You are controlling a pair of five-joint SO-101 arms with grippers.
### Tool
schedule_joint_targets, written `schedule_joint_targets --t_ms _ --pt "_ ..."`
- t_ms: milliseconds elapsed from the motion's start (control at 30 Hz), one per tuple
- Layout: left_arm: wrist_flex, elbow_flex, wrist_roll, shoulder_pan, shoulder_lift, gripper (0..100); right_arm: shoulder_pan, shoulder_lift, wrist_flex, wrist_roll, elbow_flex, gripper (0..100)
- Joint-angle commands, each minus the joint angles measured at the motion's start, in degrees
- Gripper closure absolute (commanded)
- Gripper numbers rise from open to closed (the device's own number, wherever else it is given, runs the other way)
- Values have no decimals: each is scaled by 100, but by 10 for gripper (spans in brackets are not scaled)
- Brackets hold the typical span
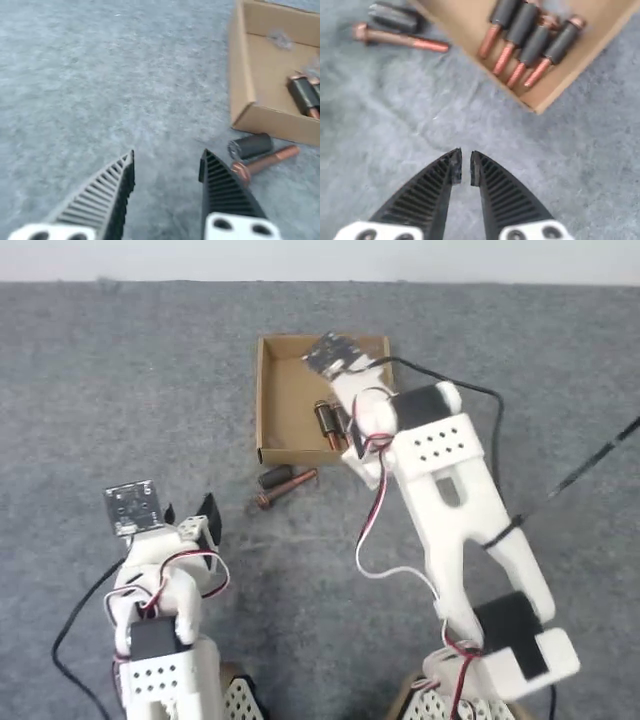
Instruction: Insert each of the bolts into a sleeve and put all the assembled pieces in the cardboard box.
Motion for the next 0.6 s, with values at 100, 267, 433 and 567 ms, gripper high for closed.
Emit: schedule_joint_targets --t_ms 100,267,433,567 --pt "404 -66 -53 -378 -114 801 -760 -523 189 132 -132 991" --pt "404 -66 -53 -492 -114 801 -1226 -532 -664 211 343 991" --pt "404 -66 -53 -492 -114 854 -1525 -523 -1736 862 1266 990" --pt "158 -66 -475 -492 -79 962 -1613 -523 -2281 1266 1767 989"
